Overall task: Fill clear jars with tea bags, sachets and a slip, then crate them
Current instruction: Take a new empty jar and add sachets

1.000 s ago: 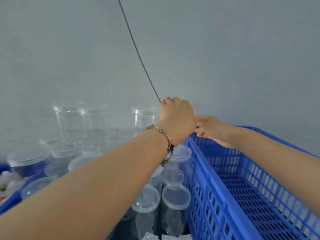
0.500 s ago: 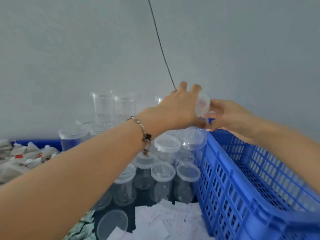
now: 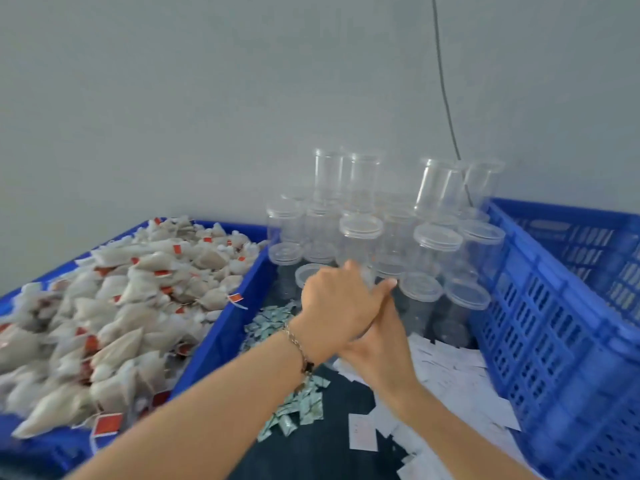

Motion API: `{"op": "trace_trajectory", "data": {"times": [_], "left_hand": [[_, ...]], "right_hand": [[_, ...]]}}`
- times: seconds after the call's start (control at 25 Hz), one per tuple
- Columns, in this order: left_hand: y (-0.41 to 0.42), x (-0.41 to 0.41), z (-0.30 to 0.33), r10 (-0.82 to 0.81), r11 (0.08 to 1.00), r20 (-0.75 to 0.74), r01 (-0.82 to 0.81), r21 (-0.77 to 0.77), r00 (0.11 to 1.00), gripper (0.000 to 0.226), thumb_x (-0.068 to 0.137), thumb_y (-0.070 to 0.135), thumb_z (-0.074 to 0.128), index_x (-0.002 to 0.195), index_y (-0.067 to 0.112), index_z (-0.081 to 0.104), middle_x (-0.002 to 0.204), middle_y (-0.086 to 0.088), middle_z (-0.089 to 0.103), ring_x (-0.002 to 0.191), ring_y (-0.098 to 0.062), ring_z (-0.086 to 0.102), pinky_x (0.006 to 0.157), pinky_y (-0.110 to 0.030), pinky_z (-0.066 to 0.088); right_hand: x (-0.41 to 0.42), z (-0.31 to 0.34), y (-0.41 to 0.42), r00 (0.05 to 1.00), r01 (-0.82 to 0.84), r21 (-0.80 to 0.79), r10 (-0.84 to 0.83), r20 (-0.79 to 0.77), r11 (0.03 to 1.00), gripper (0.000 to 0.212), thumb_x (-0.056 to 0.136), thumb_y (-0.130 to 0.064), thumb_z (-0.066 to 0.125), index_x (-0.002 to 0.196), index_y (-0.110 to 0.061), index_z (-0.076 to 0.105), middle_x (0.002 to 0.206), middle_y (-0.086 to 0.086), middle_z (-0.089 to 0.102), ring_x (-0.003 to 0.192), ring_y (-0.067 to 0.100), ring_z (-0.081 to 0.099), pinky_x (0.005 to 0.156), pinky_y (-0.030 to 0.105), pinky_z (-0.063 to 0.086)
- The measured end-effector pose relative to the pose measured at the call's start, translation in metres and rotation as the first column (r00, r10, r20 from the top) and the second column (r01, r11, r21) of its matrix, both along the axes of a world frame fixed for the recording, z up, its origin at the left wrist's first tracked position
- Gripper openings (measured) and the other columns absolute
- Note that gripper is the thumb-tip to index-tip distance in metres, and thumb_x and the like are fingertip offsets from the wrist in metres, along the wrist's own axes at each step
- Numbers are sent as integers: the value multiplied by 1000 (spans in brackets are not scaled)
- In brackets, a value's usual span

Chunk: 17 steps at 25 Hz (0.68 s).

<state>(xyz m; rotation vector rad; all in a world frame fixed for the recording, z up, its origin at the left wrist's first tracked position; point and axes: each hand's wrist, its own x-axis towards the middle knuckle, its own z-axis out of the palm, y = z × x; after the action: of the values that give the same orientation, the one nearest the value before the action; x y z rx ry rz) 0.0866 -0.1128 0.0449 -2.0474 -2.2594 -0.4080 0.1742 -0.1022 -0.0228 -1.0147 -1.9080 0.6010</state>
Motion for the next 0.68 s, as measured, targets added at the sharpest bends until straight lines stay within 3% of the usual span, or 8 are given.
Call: {"op": "trace_trajectory", "data": {"times": [0.12,0.2,0.28,0.36,0.4,0.52,0.6,0.68], "left_hand": [[-13,-21,-10,123,903,135,-54,-425,983,93,85,80,13,120,4,53,123,-20,59,96,-34,63,72,-36,41],[-20,-41,1,101,787,122,-4,-617,987,85,89,76,24,117,3,56,130,-21,55,87,-27,62,82,-40,45],[-20,-55,10,-147,808,-20,109,-579,989,56,87,56,60,120,12,54,140,-18,46,104,-24,57,95,-46,45],[-22,-56,13,-354,703,76,319,-635,932,90,76,30,79,148,37,25,158,-5,20,138,-29,30,108,-50,36],[-21,-54,10,-344,658,150,352,-666,927,95,74,26,81,148,42,24,157,-1,22,138,-30,30,105,-50,40],[-10,-48,-1,-95,697,268,256,-669,959,71,72,55,73,132,23,50,136,-6,46,96,-30,66,76,-41,60],[2,-51,-8,71,750,290,141,-647,954,80,72,73,54,128,16,54,138,-13,45,71,-26,70,77,-36,59],[17,-61,-20,221,827,416,57,-560,882,87,75,76,46,134,11,49,140,-16,46,80,-28,68,84,-38,57]], "right_hand": [[-20,-38,-22,999,-15,-66,17,33,998,71,59,-35,80,112,-54,38,106,-27,49,102,-5,52,78,12,45],[-16,-54,-26,998,-60,-187,53,-38,981,82,55,-25,84,108,-62,34,111,-25,52,100,-10,54,72,6,45],[-10,-59,-26,994,-95,-236,81,-68,967,80,51,-25,86,106,-56,37,112,-24,53,96,-21,51,66,-1,41],[-8,-59,-27,993,-109,-192,117,32,975,85,49,-34,86,113,-52,33,113,-38,46,100,-32,39,69,-7,35],[-6,-60,-29,987,-125,-171,139,76,977,87,49,-35,85,116,-51,32,114,-45,42,102,-33,37,72,-7,35],[-5,-68,-29,984,-88,-211,118,132,974,99,46,-44,80,129,-49,26,123,-36,44,113,-16,44,87,5,36],[5,-76,-25,994,-13,-354,50,98,935,102,43,-47,75,133,-38,28,126,-25,46,119,-4,45,90,9,34],[24,-83,-26,997,6,-440,28,71,898,101,43,-49,80,129,-39,28,124,-23,46,114,-1,48,92,15,40]]}}
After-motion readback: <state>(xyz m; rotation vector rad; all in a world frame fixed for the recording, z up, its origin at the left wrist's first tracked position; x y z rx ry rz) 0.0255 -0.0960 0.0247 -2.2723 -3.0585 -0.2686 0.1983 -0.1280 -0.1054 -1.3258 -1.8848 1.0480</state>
